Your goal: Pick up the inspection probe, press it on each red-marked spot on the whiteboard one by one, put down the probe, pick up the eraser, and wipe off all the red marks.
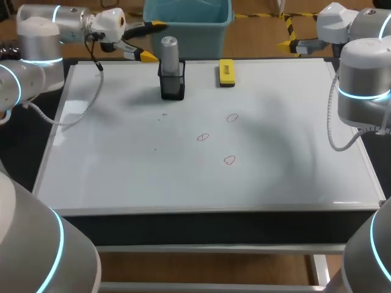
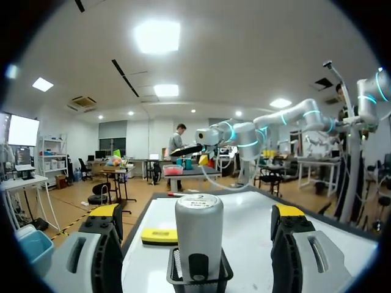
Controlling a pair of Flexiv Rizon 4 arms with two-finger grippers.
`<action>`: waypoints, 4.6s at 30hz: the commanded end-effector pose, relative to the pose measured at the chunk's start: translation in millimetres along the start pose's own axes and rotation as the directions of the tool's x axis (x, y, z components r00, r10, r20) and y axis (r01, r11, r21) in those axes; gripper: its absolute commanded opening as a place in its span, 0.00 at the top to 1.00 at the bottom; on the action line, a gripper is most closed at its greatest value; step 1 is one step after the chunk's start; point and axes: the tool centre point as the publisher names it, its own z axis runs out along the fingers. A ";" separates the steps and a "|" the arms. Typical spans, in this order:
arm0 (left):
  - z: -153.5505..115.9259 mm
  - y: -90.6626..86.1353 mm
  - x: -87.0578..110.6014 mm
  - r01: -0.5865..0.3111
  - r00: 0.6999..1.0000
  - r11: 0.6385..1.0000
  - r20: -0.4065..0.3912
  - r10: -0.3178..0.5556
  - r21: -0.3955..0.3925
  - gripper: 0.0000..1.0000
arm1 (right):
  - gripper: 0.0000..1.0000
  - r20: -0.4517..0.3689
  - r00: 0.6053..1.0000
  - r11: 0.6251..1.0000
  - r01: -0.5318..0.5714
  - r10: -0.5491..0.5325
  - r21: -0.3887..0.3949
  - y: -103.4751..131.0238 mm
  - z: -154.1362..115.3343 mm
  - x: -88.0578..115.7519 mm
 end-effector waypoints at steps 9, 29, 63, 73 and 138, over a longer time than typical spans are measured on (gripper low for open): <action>30.8 7.0 25.7 0.020 0.980 1.000 0.197 -0.019 -0.003 0.00 | 0.00 -0.001 1.000 1.000 0.000 0.000 0.001 0.0 0.1 -0.4; 40.9 28.3 22.7 0.019 0.960 1.000 0.280 -0.020 0.008 0.00 | 0.00 -0.001 1.000 1.000 0.000 0.000 0.001 0.0 0.1 -0.4; 35.9 41.0 -14.1 0.002 0.995 0.999 0.101 -0.005 0.035 0.00 | 0.00 -0.001 1.000 1.000 0.000 0.000 0.001 0.0 0.1 -0.4; 32.7 38.3 -14.2 -0.002 0.994 1.000 0.112 0.000 0.023 0.00 | 0.00 -0.001 1.000 1.000 0.000 0.000 0.001 0.0 0.1 -0.4; 14.0 -81.1 -10.4 -0.122 0.958 0.992 0.263 0.115 0.013 1.00 | 0.00 -0.001 1.000 1.000 0.000 0.000 0.001 0.0 0.1 -0.4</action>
